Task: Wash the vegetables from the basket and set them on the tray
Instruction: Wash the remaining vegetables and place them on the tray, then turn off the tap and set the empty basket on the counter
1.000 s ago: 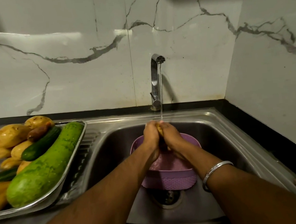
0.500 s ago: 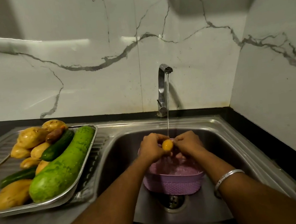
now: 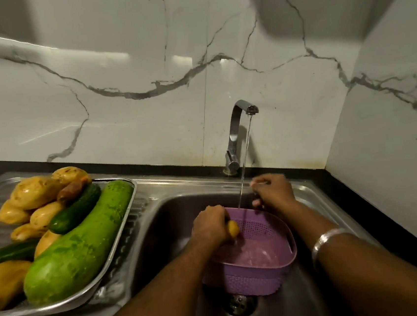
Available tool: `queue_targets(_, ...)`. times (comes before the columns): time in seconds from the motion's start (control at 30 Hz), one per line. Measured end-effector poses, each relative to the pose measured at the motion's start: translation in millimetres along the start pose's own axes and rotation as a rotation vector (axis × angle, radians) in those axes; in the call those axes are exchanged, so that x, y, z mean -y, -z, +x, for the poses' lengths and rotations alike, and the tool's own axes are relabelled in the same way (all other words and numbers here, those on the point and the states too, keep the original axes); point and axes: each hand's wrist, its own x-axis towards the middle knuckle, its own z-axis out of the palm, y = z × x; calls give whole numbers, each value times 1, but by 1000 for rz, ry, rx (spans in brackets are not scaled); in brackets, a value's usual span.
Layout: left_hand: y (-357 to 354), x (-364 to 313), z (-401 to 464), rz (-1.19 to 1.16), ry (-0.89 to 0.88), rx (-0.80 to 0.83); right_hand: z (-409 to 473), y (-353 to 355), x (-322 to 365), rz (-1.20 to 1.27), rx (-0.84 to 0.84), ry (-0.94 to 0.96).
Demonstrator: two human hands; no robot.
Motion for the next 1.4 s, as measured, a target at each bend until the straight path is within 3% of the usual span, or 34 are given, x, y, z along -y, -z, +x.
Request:
queue_targets(0.13, -5, -2, 9, -34, 10, 69, 31, -2, 49, -173, 46, 174)
queue_targets(0.3, -11, -1, 16, -33, 42, 107, 61, -21, 73, -491, -35, 153)
queue_targets(0.43, -13, 1, 16, -22, 46, 115, 61, -23, 66, -412, -76, 150)
queue_targets(0.57, -7, 0, 8, 20, 35, 143, 40, -13, 53, -292, 38, 122)
queue_targets(0.7, 8, -6, 3, 5, -73, -143, 8, 0, 31, -398, 132, 62)
queue_targets(0.73, 11, -8, 1, -2, -94, -132, -1, 5, 25, -414, 130, 50)
queue_targets(0.83, 11, -14, -11, 62, -73, 174, -28, 18, 9, -475, 144, -8)
queue_targets(0.87, 12, -16, -16, 71, -76, 201, -37, 22, 5, -490, 167, -34)
queue_targets(0.97, 19, -22, -22, 63, -104, 118, -54, 23, -11, -505, 173, -83)
queue_targets(1.13, 31, -29, -35, 137, -180, -27, -82, 20, -30, -538, -31, -21)
queue_targets(1.4, 138, -31, -59, 163, -234, -54, -67, 32, -47, -519, 48, 52)
